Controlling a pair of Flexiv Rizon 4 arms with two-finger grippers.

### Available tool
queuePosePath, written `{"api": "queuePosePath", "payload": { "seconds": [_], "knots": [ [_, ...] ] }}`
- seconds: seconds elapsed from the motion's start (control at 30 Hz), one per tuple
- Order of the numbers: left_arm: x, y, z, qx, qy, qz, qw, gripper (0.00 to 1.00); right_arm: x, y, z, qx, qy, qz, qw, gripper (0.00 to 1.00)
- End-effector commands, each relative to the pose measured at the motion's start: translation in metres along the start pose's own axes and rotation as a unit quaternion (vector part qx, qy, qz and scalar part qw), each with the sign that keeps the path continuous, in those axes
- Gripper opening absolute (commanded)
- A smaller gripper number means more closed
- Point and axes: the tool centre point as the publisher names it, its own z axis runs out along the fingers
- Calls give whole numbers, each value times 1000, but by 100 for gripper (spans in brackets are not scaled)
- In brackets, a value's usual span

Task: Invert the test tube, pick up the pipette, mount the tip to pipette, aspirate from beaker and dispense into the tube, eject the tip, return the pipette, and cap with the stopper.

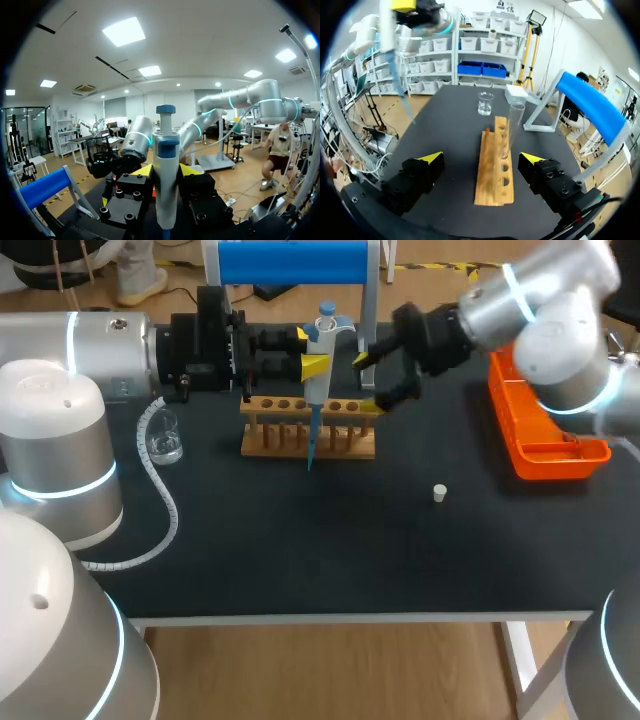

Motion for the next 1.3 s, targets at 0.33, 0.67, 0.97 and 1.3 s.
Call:
{"api": "queuePosePath", "payload": {
  "seconds": [0.33,0.67,0.97,1.3],
  "knots": [
    [-1,0,0,1,1,0,1000,0,94,23,-94,-155,1,-35,987,100],
    [-1,0,0,1,1,0,1000,0,120,66,-105,-220,10,-53,974,100],
    [-1,0,0,1,1,0,1000,0,132,95,-84,-237,59,16,970,100],
    [-1,0,0,1,1,0,1000,0,139,121,-66,-276,62,10,959,100]
  ]
}}
